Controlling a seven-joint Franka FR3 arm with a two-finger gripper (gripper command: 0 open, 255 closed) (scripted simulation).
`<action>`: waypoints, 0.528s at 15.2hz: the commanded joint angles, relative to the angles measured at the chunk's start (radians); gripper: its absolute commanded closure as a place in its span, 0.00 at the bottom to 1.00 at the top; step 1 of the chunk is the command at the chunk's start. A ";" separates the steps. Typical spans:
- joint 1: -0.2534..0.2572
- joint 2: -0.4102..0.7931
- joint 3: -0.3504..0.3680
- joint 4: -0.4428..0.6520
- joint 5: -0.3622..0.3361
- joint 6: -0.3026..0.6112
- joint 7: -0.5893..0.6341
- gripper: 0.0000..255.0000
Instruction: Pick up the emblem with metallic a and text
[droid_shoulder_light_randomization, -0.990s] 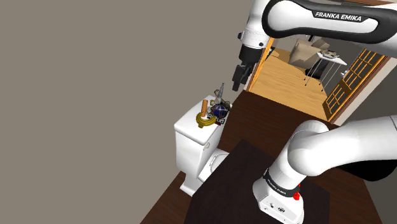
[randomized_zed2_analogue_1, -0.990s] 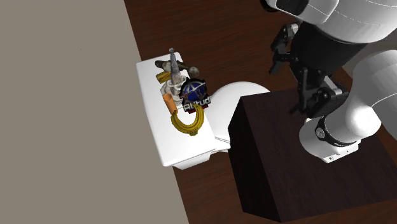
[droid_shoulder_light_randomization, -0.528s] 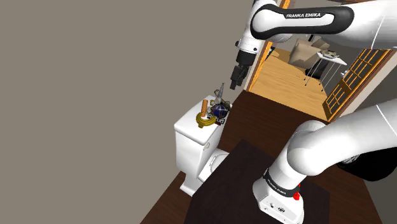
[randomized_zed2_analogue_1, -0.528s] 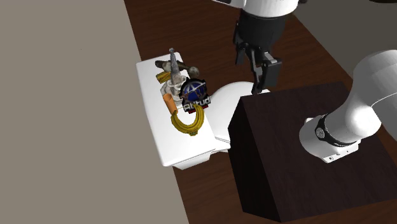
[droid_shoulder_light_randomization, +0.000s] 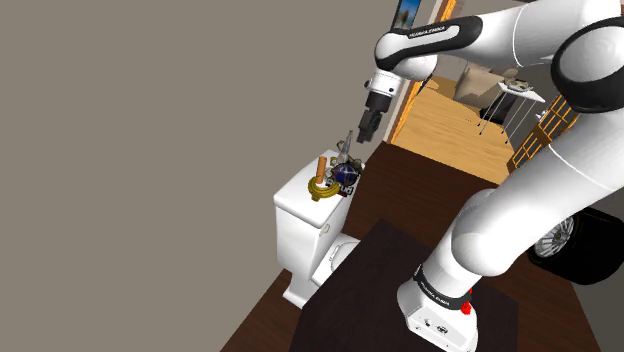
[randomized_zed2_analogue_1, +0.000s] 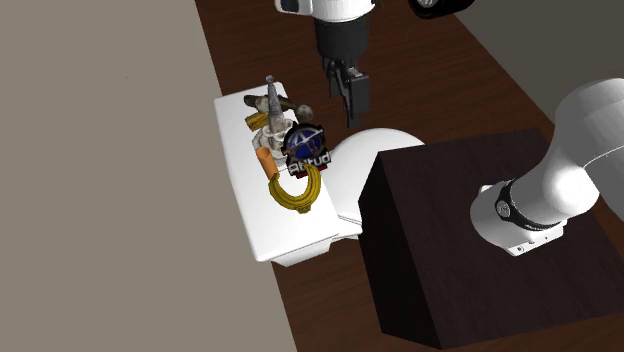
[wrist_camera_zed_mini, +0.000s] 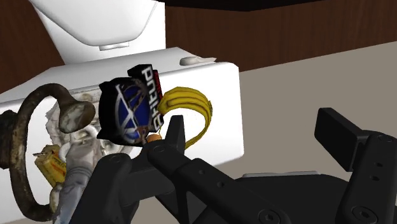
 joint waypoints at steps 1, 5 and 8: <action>0.001 0.096 -0.044 0.044 0.060 0.004 -0.084 0.00; -0.028 0.314 -0.102 0.172 0.202 -0.034 -0.251 0.00; -0.081 0.484 -0.107 0.286 0.307 -0.087 -0.360 0.00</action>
